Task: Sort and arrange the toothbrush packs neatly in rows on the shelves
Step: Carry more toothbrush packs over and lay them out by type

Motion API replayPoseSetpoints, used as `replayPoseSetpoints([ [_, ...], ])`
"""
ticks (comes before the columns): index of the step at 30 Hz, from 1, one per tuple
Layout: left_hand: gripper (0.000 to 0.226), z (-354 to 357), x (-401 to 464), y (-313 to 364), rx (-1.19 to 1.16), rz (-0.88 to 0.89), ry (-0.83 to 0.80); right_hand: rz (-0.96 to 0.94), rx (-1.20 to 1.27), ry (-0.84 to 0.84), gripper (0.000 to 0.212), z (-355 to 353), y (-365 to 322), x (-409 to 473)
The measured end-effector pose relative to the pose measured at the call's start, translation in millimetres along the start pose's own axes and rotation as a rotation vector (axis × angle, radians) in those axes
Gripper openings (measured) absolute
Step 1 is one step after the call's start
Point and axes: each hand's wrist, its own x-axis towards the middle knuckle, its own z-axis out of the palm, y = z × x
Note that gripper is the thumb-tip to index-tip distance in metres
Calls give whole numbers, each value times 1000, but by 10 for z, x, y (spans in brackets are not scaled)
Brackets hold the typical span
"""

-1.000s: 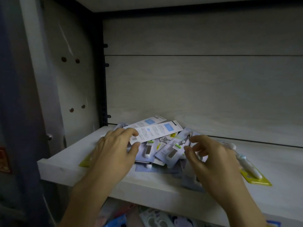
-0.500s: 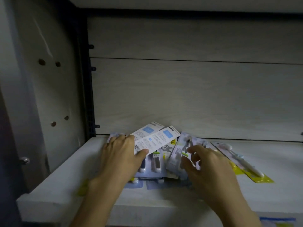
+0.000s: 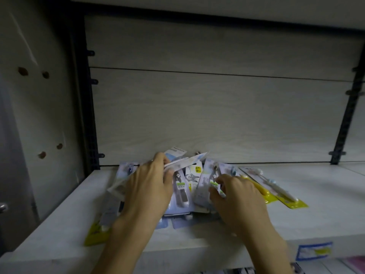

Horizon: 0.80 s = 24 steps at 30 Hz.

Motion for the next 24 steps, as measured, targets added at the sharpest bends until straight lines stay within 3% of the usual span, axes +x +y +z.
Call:
replayPoseSetpoints([
  [4, 7, -6, 28, -10, -83, 13, 55, 31, -71, 2, 33, 24, -57, 8],
  [9, 10, 7, 38, -42, -191, 117, 143, 104, -93, -48, 50, 11, -168, 14],
  [12, 25, 20, 44, -60, -214, 172, 177, 155, -159, -69, 54, 43, -216, 24],
  [19, 59, 5, 57, -144, -382, 198, 223, 258, -160, -21, 35, 119, -275, 62],
  [24, 53, -21, 28, -199, -424, 136, 275, 289, -65, 56, 34, 85, -330, 42],
])
